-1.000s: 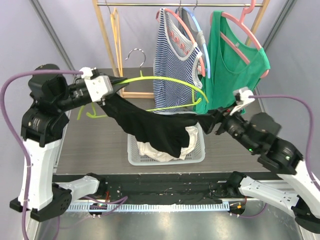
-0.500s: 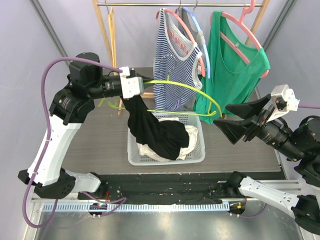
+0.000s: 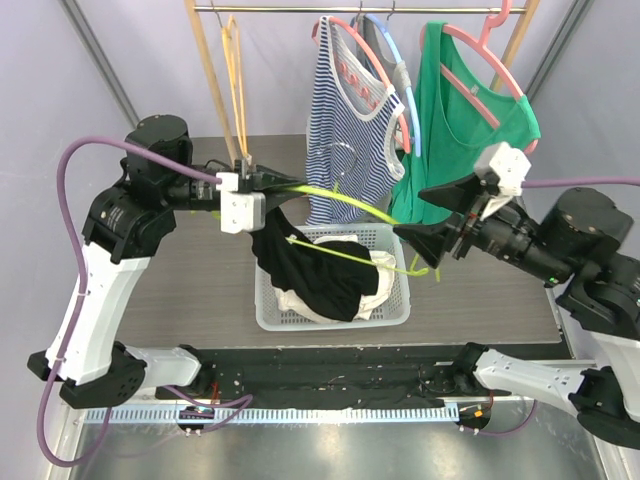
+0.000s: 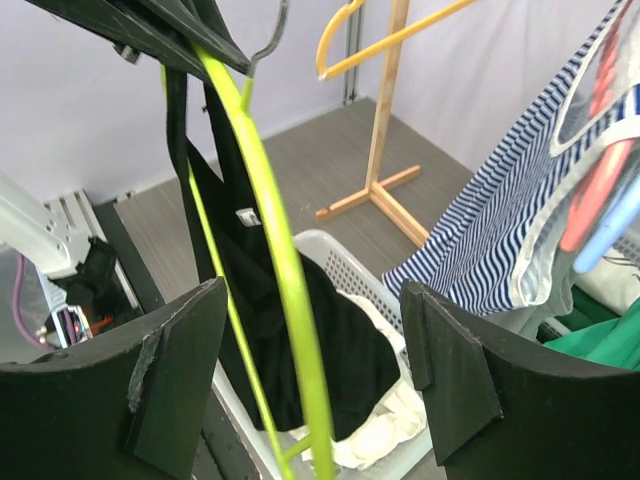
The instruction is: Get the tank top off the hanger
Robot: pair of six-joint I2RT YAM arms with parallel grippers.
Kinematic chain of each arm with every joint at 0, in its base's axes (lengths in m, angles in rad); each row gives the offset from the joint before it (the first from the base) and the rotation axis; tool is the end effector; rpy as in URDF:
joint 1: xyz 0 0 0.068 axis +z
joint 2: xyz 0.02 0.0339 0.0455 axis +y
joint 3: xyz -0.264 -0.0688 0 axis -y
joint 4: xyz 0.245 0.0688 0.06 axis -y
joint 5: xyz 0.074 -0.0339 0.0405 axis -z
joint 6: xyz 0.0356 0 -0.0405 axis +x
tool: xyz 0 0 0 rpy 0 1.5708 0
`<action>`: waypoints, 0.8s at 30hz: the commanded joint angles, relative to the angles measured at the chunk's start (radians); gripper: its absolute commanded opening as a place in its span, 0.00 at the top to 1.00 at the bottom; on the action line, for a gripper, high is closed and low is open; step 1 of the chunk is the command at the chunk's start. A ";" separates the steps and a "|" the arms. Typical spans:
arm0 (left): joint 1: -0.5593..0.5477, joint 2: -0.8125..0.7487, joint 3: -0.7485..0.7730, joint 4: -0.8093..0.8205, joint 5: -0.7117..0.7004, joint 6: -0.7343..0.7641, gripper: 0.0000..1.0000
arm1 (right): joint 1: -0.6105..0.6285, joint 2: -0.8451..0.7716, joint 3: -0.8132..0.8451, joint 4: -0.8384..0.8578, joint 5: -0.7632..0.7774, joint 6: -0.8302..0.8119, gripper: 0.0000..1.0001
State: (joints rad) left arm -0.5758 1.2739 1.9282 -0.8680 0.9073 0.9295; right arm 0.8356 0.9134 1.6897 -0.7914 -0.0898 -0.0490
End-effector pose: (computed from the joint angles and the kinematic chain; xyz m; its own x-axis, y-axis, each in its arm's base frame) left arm 0.1478 -0.1294 0.5423 0.6798 0.1471 -0.7185 0.7295 -0.0343 0.6831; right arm 0.0653 0.0770 0.5353 0.0290 -0.0407 -0.9988 -0.7984 0.6003 -0.0476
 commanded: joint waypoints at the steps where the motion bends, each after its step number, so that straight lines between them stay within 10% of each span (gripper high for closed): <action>1: -0.004 -0.028 0.043 -0.052 0.102 0.133 1.00 | -0.001 0.024 0.054 -0.022 -0.060 -0.038 0.22; 16: -0.004 -0.025 0.074 -0.051 0.082 0.167 1.00 | -0.001 0.064 0.008 -0.075 -0.159 0.015 0.31; 19: -0.004 -0.022 0.077 -0.045 0.081 0.166 1.00 | -0.001 0.061 -0.013 -0.075 -0.168 0.026 0.39; 24: -0.004 -0.021 0.075 -0.039 0.056 0.172 1.00 | 0.000 0.050 -0.027 -0.074 -0.156 0.035 0.81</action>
State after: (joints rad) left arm -0.5758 1.2652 1.9671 -0.9550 0.9607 1.0828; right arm 0.8356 0.9787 1.6661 -0.8761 -0.2420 -0.0311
